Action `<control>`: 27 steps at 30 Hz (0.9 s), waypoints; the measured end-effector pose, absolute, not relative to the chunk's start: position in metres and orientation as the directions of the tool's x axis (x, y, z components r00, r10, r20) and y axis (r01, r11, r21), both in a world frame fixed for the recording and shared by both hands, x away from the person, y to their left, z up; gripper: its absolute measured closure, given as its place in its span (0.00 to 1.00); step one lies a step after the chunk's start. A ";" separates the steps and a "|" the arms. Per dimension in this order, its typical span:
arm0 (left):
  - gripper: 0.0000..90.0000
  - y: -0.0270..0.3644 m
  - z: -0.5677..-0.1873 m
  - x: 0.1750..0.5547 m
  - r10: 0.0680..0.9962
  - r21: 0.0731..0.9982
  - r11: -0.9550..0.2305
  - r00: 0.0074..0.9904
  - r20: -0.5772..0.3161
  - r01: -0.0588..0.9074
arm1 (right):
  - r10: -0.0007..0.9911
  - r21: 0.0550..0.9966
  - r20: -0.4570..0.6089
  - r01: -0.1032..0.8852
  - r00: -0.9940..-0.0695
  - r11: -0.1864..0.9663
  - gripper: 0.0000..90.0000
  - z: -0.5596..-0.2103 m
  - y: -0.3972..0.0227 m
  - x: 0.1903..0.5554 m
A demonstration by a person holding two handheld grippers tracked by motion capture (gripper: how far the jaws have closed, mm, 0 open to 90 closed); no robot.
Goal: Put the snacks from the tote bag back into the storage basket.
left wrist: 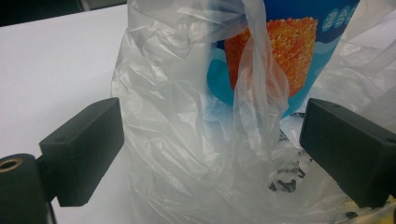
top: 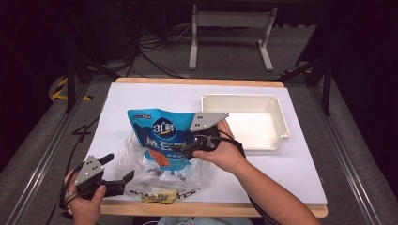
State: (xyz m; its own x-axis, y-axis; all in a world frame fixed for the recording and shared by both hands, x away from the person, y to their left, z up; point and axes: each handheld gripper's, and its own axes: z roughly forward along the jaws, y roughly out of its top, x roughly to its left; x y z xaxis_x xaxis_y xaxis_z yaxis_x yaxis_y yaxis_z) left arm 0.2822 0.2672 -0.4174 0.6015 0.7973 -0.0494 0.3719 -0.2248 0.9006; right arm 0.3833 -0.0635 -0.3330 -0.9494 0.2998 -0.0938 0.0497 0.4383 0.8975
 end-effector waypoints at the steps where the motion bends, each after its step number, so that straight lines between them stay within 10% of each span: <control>1: 0.08 0.267 -0.417 0.282 0.797 0.901 -0.226 0.602 -0.047 0.370 | 0.296 0.895 -0.094 0.050 -0.950 0.443 0.25 -0.334 -0.062 0.383; 18: 0.08 0.268 -0.418 0.283 0.796 0.900 -0.223 0.603 -0.053 0.374 | 0.286 0.875 -0.107 0.046 -0.952 0.481 0.32 -0.352 -0.053 0.387; 27: 0.08 0.268 -0.419 0.284 0.797 0.899 -0.221 0.601 -0.056 0.377 | 0.248 0.832 -0.116 0.042 -0.962 0.553 0.55 -0.355 -0.052 0.386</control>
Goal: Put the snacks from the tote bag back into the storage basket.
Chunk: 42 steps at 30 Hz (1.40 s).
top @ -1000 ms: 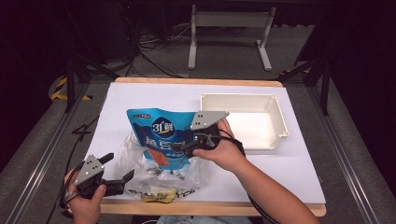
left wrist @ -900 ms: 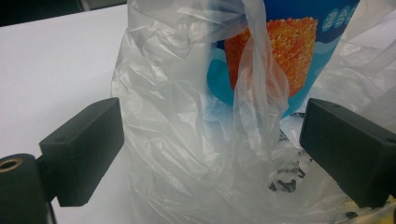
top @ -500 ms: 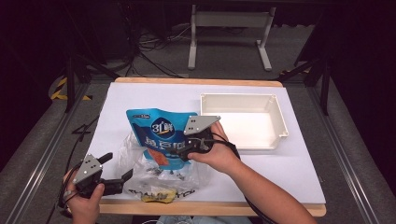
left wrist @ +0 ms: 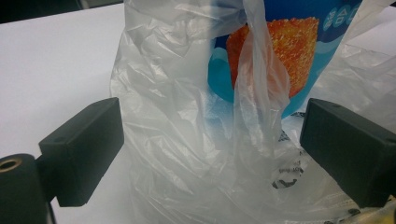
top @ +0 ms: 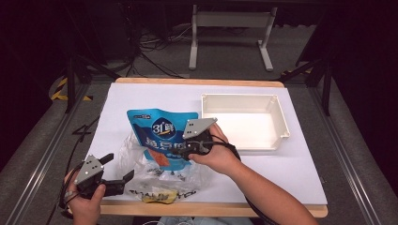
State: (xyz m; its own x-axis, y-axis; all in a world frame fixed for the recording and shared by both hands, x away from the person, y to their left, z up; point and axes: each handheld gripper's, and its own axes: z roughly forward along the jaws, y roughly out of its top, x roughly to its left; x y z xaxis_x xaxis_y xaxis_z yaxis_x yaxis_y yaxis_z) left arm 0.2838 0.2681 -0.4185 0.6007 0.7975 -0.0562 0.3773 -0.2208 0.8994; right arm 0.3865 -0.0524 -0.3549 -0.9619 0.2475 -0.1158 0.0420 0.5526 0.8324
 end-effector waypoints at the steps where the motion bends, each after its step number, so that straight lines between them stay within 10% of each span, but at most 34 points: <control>1: 0.08 0.268 -0.419 0.284 0.797 0.899 -0.221 0.602 -0.057 0.378 | 0.248 0.830 -0.116 0.043 -0.962 0.557 0.57 -0.355 -0.052 0.387; 42: 0.08 0.270 -0.418 0.284 0.800 0.903 -0.217 0.598 -0.052 0.369 | 0.239 0.816 -0.173 -0.003 -0.955 0.578 0.67 -0.334 -0.041 0.377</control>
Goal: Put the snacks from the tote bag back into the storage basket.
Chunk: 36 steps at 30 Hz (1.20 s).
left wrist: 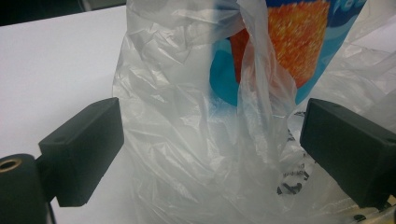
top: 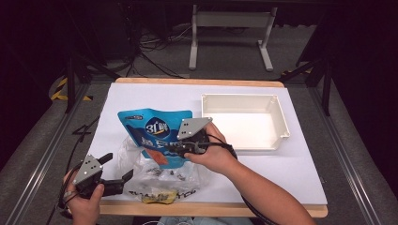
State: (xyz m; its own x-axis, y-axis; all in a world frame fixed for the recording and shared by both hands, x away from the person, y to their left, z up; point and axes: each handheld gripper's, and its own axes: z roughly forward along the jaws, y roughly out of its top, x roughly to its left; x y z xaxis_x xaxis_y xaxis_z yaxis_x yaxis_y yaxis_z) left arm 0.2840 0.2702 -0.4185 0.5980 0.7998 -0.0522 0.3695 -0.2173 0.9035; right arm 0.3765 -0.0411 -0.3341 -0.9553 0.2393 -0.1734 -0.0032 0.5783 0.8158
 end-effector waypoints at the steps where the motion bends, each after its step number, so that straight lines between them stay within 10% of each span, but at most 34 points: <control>1: 0.08 0.270 -0.419 0.284 0.800 0.904 -0.217 0.598 -0.053 0.369 | 0.239 0.816 -0.173 -0.003 -0.955 0.578 0.67 -0.334 -0.041 0.377; 36: 0.07 0.269 -0.418 0.283 0.798 0.903 -0.224 0.601 -0.046 0.368 | 0.256 0.855 -0.182 -0.024 -0.949 0.518 0.67 -0.268 -0.053 0.376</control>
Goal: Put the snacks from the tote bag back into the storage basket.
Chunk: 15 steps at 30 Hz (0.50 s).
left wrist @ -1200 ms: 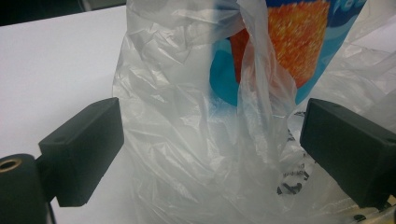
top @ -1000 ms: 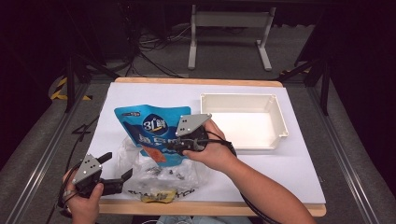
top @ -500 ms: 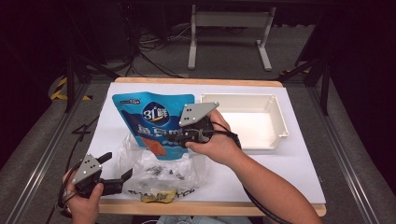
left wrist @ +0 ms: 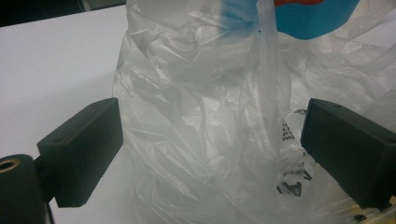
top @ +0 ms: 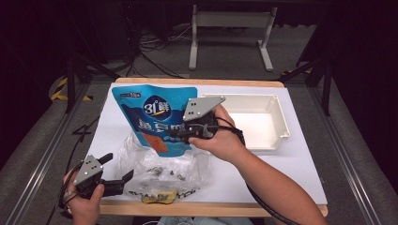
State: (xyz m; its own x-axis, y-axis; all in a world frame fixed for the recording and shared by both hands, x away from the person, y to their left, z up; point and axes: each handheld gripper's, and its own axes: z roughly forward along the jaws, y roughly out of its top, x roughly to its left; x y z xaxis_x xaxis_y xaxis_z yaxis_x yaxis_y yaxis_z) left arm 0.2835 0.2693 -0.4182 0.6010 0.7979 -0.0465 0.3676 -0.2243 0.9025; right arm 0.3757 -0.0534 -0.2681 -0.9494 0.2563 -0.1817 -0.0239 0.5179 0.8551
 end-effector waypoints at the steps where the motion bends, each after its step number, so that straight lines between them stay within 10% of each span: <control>1: 0.07 0.269 -0.418 0.283 0.798 0.903 -0.224 0.600 -0.046 0.367 | 0.258 0.856 -0.185 -0.026 -0.948 0.517 0.67 -0.267 -0.053 0.376; 15: 0.07 0.267 -0.418 0.282 0.803 0.902 -0.243 0.596 -0.020 0.357 | 0.262 0.879 -0.170 -0.025 -0.950 0.476 0.67 -0.247 -0.061 0.378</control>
